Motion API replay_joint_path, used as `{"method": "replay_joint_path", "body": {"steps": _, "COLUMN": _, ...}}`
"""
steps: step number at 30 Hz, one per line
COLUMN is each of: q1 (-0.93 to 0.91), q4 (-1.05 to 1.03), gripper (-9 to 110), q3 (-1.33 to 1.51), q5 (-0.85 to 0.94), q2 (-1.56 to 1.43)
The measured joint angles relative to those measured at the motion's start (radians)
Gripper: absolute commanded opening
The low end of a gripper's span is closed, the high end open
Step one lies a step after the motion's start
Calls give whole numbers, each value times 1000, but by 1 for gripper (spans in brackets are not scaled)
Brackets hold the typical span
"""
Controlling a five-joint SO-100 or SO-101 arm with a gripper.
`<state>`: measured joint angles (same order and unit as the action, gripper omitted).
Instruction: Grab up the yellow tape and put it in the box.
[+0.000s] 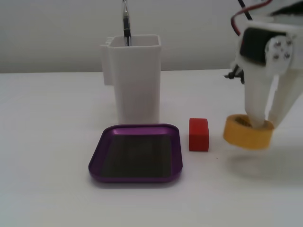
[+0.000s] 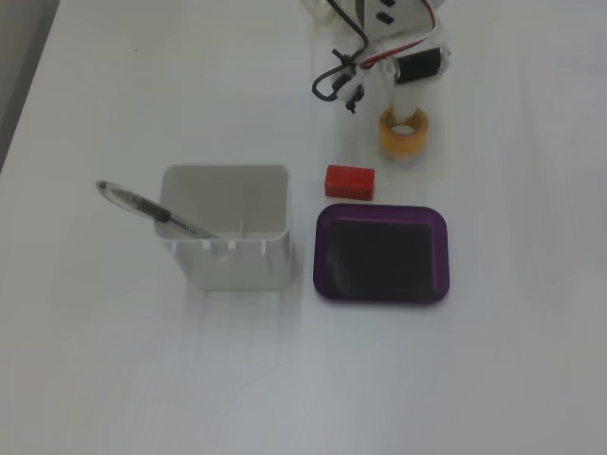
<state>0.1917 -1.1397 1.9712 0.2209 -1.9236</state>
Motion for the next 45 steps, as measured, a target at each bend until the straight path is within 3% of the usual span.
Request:
{"method": "replay_joint_path", "body": {"steps": 9, "q1": 17, "q4": -20, "gripper": -1, "q3": -370, "q5": 60, "q2": -8}}
{"method": "replay_joint_path", "body": {"steps": 20, "q1": 0, "q4": -17, "gripper": -1, "q3": -831, "q5": 32, "q2": 581}}
{"method": "replay_joint_path", "body": {"steps": 29, "q1": -77, "q4": -161, "gripper": -1, "q3": -1224, "q5": 32, "q2": 979}}
{"method": "replay_joint_path", "body": {"steps": 45, "q1": -100, "q4": -244, "gripper": -1, "q3": -1308, "q5": 32, "q2": 1071}}
